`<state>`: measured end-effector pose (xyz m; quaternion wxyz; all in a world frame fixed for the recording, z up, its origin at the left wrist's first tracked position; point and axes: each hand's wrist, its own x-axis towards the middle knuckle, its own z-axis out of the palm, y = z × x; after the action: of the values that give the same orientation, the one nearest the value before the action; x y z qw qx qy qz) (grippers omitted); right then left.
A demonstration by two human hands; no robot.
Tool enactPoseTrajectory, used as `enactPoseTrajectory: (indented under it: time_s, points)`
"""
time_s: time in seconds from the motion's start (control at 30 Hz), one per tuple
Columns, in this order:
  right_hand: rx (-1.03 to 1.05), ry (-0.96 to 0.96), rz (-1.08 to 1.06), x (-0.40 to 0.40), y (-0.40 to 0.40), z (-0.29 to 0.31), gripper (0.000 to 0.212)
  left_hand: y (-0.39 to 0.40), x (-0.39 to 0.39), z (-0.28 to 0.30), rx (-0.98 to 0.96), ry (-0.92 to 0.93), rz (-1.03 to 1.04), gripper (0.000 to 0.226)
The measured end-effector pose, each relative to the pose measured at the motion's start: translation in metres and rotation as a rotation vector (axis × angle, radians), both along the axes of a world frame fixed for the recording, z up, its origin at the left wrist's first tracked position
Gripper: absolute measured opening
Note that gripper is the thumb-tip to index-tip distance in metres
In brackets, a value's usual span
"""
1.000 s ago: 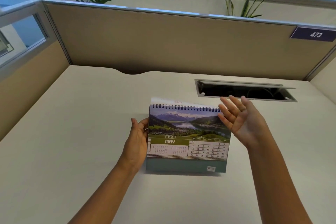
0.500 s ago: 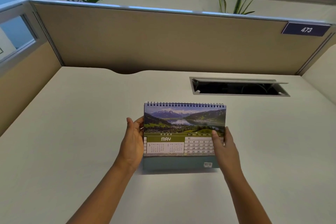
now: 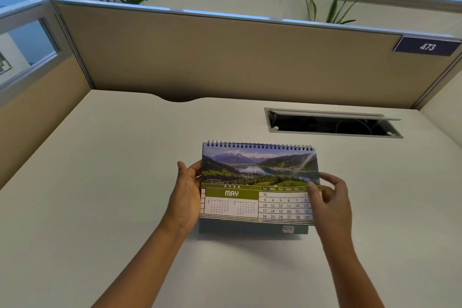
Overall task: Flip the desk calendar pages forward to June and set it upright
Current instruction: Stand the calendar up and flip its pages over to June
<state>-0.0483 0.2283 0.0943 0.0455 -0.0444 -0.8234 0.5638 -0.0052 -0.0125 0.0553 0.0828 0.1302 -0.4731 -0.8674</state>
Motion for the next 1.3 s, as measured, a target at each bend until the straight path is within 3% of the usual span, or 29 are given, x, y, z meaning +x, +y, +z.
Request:
enactPoseTrajectory:
  time_s: [0.1,0.3,0.43,0.57,0.63,0.8,0.93,1.17,1.3]
  points:
    - [-0.142,-0.094,0.043,-0.011,0.012,0.012,0.031,0.000,0.001,0.004,0.004,-0.017,-0.016,0.064]
    - [-0.798,-0.325,0.190,-0.030,0.028,0.032,0.038,0.001,0.007,0.004,-0.070,0.017,-0.078,0.071]
    - [-0.970,-0.322,0.213,-0.035,0.021,0.046,0.024,0.001,0.004,0.002,-0.062,-0.005,-0.052,0.073]
    - [-1.112,-0.236,0.261,-0.043,0.009,0.062,0.050,0.000,0.002,0.003,-0.028,-0.029,-0.014,0.067]
    - [-0.973,-0.181,0.263,-0.047,0.000,0.065,0.055,0.001,0.002,0.004,-0.014,-0.032,-0.011,0.065]
    - [-0.169,0.050,0.174,-0.051,-0.022,0.054,0.050,0.003,0.001,0.008,-0.003,-0.004,-0.014,0.069]
    - [0.253,0.211,0.259,-0.050,-0.021,0.038,0.045,0.004,0.004,0.010,0.004,-0.001,-0.009,0.067]
    - [0.463,0.348,0.040,-0.046,-0.022,0.020,0.040,0.004,0.006,0.015,-0.015,-0.004,0.021,0.062]
    - [0.636,0.296,0.008,-0.046,-0.016,0.012,0.044,0.005,0.007,0.015,-0.035,-0.001,0.032,0.059]
